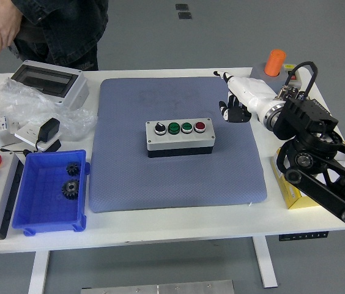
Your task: Pick up the button,place it on the desk,press the button,press the button
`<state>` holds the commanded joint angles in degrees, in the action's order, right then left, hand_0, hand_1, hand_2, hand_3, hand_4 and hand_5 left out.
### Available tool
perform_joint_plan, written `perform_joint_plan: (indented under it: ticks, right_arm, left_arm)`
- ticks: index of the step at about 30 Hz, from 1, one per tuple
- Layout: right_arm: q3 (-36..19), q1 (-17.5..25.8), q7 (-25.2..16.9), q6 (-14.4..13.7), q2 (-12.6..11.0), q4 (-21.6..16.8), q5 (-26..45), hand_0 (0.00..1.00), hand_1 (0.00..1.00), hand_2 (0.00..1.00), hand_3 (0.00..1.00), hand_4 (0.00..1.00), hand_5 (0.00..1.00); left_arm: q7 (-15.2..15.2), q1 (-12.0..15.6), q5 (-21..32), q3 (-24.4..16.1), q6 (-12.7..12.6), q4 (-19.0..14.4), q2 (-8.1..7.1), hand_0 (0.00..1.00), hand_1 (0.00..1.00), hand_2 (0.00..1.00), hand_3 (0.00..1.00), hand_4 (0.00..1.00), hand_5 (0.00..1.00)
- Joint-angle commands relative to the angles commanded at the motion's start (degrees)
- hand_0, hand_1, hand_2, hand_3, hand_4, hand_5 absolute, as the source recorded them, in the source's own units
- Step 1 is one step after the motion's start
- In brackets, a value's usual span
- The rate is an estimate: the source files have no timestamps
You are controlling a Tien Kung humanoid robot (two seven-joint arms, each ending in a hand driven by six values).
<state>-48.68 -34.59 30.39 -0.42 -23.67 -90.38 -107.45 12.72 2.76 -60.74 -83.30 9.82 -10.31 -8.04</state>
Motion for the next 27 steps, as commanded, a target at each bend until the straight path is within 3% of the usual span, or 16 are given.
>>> perform_joint_plan:
  ticks: [3, 4, 9, 10, 12, 15, 16, 21, 22, 27]
  right_arm:
    - [-6.72, 4.66, -5.69, -6.88, 2.82, 1.61, -1.47, 0.465, 0.587, 0.625, 0.987, 0.634, 0.137]
    - [-8.53, 5.94, -7.75, -8.94, 3.64, 2.26, -0.05, 0.552, 0.616, 0.634, 0.948, 0.643, 0.166]
    - [-16.16, 12.38, -18.67, -19.63, 8.31, 5.16, 10.55, 0.552, 0.616, 0.634, 0.948, 0.643, 0.166]
    - [-17.22, 13.38, -20.74, -21.19, 8.89, 5.51, 12.62, 0.583, 0.641, 0.669, 0.872, 0.65, 0.182]
    - [-18.73, 14.89, -25.08, -23.16, 9.61, 6.2, 16.95, 0.583, 0.641, 0.669, 0.872, 0.65, 0.182]
    - [-18.88, 15.88, -31.3, -20.26, 9.84, 7.15, 23.18, 0.583, 0.641, 0.669, 0.872, 0.65, 0.182]
    - [-18.71, 16.13, -33.71, -18.89, 9.91, 7.43, 25.59, 0.508, 0.572, 0.56, 0.682, 0.665, 0.136]
    - [-17.77, 18.08, -44.86, -10.99, 10.59, 9.17, 36.78, 0.508, 0.572, 0.56, 0.682, 0.665, 0.136]
    - [-17.63, 18.46, -46.87, -9.61, 10.68, 9.5, 38.85, 0.449, 0.51, 0.291, 0.754, 0.465, 0.016]
    - [-17.75, 20.06, -56.48, -2.6, 10.63, 10.6, 49.69, 0.449, 0.51, 0.291, 0.754, 0.465, 0.016]
  left_arm:
    - [0.06, -0.09, -0.12, -0.13, -0.08, 0.0, 0.16, 0.706, 0.722, 0.576, 0.63, 0.691, 0.277]
    - [0.04, -0.13, -0.18, -0.19, -0.11, 0.0, 0.18, 0.707, 0.722, 0.579, 0.63, 0.691, 0.277]
    - [-0.09, -0.21, -0.39, -0.41, -0.18, 0.0, 0.39, 0.707, 0.722, 0.579, 0.63, 0.691, 0.277]
    - [-0.07, -0.18, -0.46, -0.47, -0.18, 0.0, 0.42, 0.709, 0.722, 0.578, 0.63, 0.691, 0.279]
    - [-0.05, -0.1, -0.54, -0.52, -0.17, 0.0, 0.46, 0.709, 0.722, 0.578, 0.63, 0.691, 0.279]
    - [-0.03, -0.06, -0.77, -0.67, -0.15, 0.0, 0.4, 0.709, 0.722, 0.578, 0.63, 0.691, 0.279]
    - [-0.06, -0.1, -0.83, -0.72, -0.15, 0.0, 0.37, 0.708, 0.722, 0.581, 0.63, 0.691, 0.28]
    - [-0.45, -0.42, -1.11, -0.86, -0.11, 0.0, 0.57, 0.708, 0.722, 0.581, 0.63, 0.691, 0.28]
    - [-0.48, -0.46, -1.28, -0.89, -0.08, 0.0, 0.65, 0.707, 0.721, 0.583, 0.63, 0.691, 0.278]
    - [-0.46, -0.31, -1.53, -0.77, -0.1, 0.0, 1.04, 0.707, 0.721, 0.583, 0.63, 0.691, 0.278]
